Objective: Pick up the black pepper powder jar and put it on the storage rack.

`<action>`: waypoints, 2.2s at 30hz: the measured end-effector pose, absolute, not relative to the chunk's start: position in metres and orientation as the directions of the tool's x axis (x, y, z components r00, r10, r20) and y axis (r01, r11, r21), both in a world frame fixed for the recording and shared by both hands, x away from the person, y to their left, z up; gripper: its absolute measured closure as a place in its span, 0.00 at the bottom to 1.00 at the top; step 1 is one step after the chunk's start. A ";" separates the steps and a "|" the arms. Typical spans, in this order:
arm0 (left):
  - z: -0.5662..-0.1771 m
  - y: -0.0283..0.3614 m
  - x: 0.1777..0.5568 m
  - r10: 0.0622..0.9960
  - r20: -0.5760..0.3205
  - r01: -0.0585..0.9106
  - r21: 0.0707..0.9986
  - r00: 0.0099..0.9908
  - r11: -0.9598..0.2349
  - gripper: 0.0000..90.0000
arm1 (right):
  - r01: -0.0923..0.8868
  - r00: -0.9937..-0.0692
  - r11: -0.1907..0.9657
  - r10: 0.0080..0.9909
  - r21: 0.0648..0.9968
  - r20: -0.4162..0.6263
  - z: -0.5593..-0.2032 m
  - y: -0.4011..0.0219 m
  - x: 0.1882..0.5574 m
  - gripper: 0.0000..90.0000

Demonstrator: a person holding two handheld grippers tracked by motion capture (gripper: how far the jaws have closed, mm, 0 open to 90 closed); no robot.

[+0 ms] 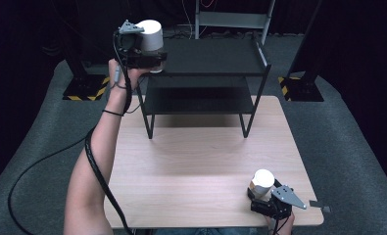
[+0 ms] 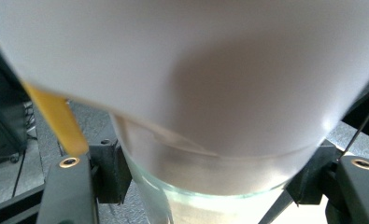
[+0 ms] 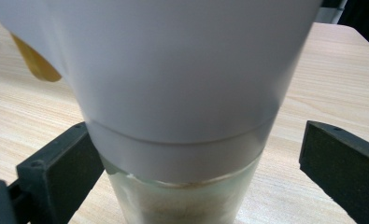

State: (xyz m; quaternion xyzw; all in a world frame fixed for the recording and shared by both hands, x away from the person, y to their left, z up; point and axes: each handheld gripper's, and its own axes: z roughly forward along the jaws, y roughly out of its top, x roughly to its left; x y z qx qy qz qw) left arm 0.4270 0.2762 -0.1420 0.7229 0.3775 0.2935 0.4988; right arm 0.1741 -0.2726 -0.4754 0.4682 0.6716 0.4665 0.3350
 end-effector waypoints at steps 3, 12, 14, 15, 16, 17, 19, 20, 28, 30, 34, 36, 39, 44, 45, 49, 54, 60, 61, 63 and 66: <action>-0.141 0.276 0.431 0.842 0.042 0.264 0.940 0.538 -0.216 0.34 | 0.315 -0.337 0.125 0.942 0.941 -0.013 -0.476 -0.273 0.174 0.00; -0.137 0.273 0.443 0.852 0.038 0.301 0.926 0.523 -0.226 0.34 | 0.314 -0.337 0.127 0.941 0.941 -0.015 -0.476 -0.273 0.174 0.00; -0.136 0.272 0.445 0.853 0.039 0.307 0.924 0.520 -0.229 0.34 | 0.314 -0.338 0.127 0.941 0.941 -0.014 -0.476 -0.273 0.174 0.00; -0.136 0.272 0.446 0.854 0.037 0.310 0.923 0.519 -0.228 0.34 | 0.314 -0.337 0.127 0.941 0.941 -0.014 -0.476 -0.273 0.174 0.00; -0.136 0.272 0.447 0.855 0.035 0.311 0.923 0.517 -0.226 0.34 | 0.314 -0.338 0.127 0.941 0.941 -0.014 -0.476 -0.273 0.174 0.00; -0.136 0.272 0.448 0.856 0.033 0.314 0.923 0.516 -0.225 0.34 | 0.314 -0.338 0.127 0.941 0.941 -0.014 -0.476 -0.273 0.174 0.00; -0.137 0.273 0.449 0.857 0.028 0.319 0.921 0.515 -0.222 0.34 | 0.314 -0.339 0.127 0.941 0.941 -0.014 -0.476 -0.273 0.174 0.00; -0.137 0.273 0.450 0.856 0.025 0.320 0.921 0.516 -0.220 0.34 | 0.313 -0.338 0.127 0.941 0.941 -0.014 -0.476 -0.273 0.174 0.00; -0.140 0.282 0.455 0.848 -0.010 0.327 0.925 0.530 -0.193 0.34 | 0.313 -0.337 0.128 0.941 0.941 -0.016 -0.476 -0.273 0.174 0.00; -0.141 0.281 0.455 0.848 -0.007 0.323 0.926 0.530 -0.194 0.34 | 0.312 -0.336 0.128 0.942 0.941 -0.017 -0.476 -0.272 0.174 0.00; -0.142 0.281 0.454 0.847 -0.009 0.319 0.929 0.531 -0.190 0.34 | 0.311 -0.336 0.126 0.942 0.942 -0.015 -0.476 -0.273 0.173 0.00; -0.142 0.282 0.454 0.847 -0.008 0.319 0.928 0.532 -0.191 0.34 | 0.311 -0.337 0.127 0.941 0.942 -0.016 -0.476 -0.273 0.174 0.00; -0.141 0.281 0.454 0.848 -0.006 0.320 0.927 0.530 -0.194 0.34 | 0.312 -0.337 0.128 0.941 0.941 -0.016 -0.476 -0.273 0.174 0.00; -0.139 0.279 0.454 0.849 -0.004 0.330 0.923 0.528 -0.200 0.34 | 0.313 -0.339 0.128 0.941 0.941 -0.015 -0.476 -0.273 0.174 0.00; -0.138 0.278 0.454 0.851 -0.004 0.334 0.921 0.525 -0.201 0.34 | 0.313 -0.339 0.128 0.941 0.941 -0.015 -0.476 -0.273 0.174 0.00; -0.134 0.276 0.454 0.856 0.000 0.344 0.916 0.517 -0.208 0.33 | 0.313 -0.339 0.128 0.941 0.941 -0.015 -0.476 -0.273 0.174 0.00; -0.126 0.270 0.452 0.874 0.003 0.368 0.906 0.486 -0.207 0.23 | 0.315 -0.340 0.127 0.940 0.941 -0.013 -0.476 -0.273 0.174 0.00; -0.107 0.263 0.450 0.868 0.019 0.427 0.865 0.495 -0.262 0.09 | 0.314 -0.336 0.124 0.942 0.941 -0.012 -0.476 -0.273 0.174 0.00; -0.103 0.262 0.450 0.868 0.024 0.443 0.852 0.496 -0.277 0.08 | 0.314 -0.337 0.125 0.942 0.941 -0.013 -0.476 -0.273 0.174 0.00; -0.097 0.260 0.448 0.867 0.022 0.470 0.833 0.497 -0.291 0.04 | 0.315 -0.337 0.126 0.941 0.941 -0.013 -0.476 -0.273 0.174 0.00; -0.093 0.258 0.440 0.861 0.029 0.489 0.813 0.508 -0.316 0.02 | 0.312 -0.337 0.126 0.942 0.942 -0.015 -0.476 -0.273 0.174 0.00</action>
